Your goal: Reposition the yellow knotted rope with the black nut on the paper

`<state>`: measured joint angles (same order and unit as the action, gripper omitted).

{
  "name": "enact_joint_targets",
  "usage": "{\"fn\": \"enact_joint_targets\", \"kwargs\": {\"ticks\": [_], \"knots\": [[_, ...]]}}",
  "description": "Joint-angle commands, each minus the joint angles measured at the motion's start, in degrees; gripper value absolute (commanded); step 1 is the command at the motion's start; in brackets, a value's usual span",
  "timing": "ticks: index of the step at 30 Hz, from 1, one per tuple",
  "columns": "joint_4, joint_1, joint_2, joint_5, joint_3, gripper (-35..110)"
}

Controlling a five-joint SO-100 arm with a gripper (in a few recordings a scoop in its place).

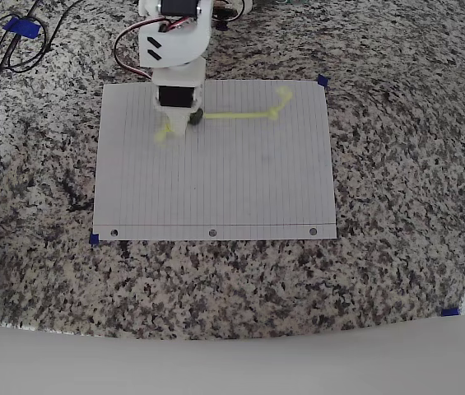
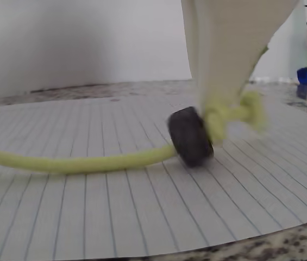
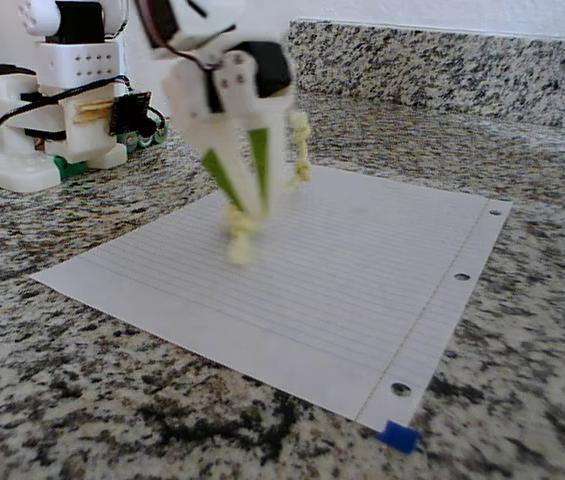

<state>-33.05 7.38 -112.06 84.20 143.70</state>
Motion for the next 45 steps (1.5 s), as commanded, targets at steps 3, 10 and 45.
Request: {"fn": "enact_joint_targets", "kwargs": {"ticks": [3, 10, 45], "knots": [[-6.8, 2.6, -5.7, 0.4, -1.3, 0], [-2.6, 3.7, -7.1, 1.1, -1.7, 0], [-23.8, -4.4, -64.3, 1.7, 18.0, 0]]}}
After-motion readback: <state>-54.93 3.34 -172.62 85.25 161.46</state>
